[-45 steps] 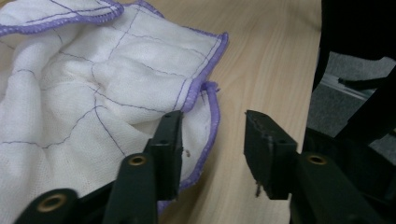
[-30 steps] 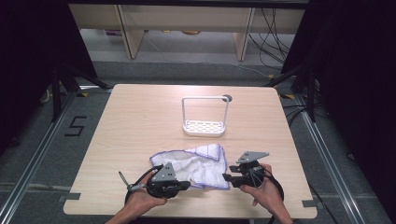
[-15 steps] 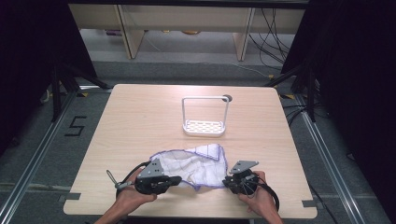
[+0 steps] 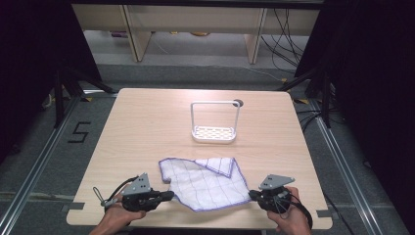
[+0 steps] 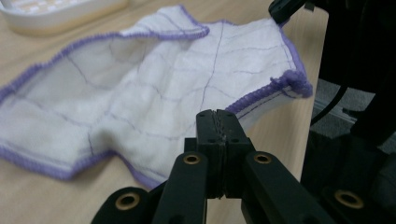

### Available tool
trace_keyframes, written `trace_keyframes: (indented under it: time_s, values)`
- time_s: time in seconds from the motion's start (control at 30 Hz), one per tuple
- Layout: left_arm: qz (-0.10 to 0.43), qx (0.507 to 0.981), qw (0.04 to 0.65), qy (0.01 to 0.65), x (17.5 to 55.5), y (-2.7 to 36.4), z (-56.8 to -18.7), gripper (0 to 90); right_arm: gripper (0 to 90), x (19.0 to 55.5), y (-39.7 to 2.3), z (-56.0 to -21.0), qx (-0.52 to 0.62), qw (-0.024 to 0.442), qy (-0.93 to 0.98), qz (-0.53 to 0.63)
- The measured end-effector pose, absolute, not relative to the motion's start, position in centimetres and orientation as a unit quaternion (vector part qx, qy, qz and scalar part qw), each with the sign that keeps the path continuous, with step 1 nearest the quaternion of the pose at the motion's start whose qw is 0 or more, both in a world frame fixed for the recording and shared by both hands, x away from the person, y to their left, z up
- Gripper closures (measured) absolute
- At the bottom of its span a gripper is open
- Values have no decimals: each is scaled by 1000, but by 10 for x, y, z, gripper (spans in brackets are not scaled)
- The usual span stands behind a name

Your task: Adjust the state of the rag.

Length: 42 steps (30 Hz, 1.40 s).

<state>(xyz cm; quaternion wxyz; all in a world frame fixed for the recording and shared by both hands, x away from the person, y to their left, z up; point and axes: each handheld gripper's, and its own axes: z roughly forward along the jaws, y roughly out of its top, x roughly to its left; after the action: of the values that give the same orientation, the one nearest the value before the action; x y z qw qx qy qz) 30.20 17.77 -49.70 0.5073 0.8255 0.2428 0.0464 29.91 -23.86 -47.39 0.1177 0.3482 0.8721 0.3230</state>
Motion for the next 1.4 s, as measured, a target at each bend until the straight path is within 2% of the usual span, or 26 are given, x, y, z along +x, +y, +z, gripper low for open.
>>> trace_keyframes:
  time_s: [0.1,0.17,0.3,0.37,0.4,0.53,0.6,0.77,1.0,1.3,1.33,1.4]
  values:
    - [49,844,477,240,297,181,-506,885,870,292,-239,-483,349,110,873,323]
    - [70,857,456,230,298,180,-510,884,868,286,-233,-489,340,99,881,314]
    - [74,860,445,239,300,181,-513,881,847,281,-219,-497,329,100,893,290]
    - [64,863,435,248,300,184,-512,869,786,282,-218,-494,329,96,895,285]
    - [69,859,440,252,299,185,-513,844,702,283,-219,-493,332,97,892,291]
    - [49,828,481,284,295,194,-505,726,592,290,-225,-479,355,131,868,323]
    - [55,811,497,303,298,199,-499,699,584,297,-225,-471,347,147,859,347]
    - [85,794,487,355,327,209,-491,641,575,322,-206,-461,322,163,859,362]
    - [98,773,475,409,371,210,-502,570,584,355,-172,-471,306,138,875,350]
    - [111,776,452,425,396,199,-507,523,573,375,-156,-491,293,131,889,326]
    - [113,783,444,420,398,198,-508,523,583,376,-155,-493,294,132,891,321]
    - [124,794,429,414,400,194,-511,525,662,377,-153,-497,294,132,894,311]
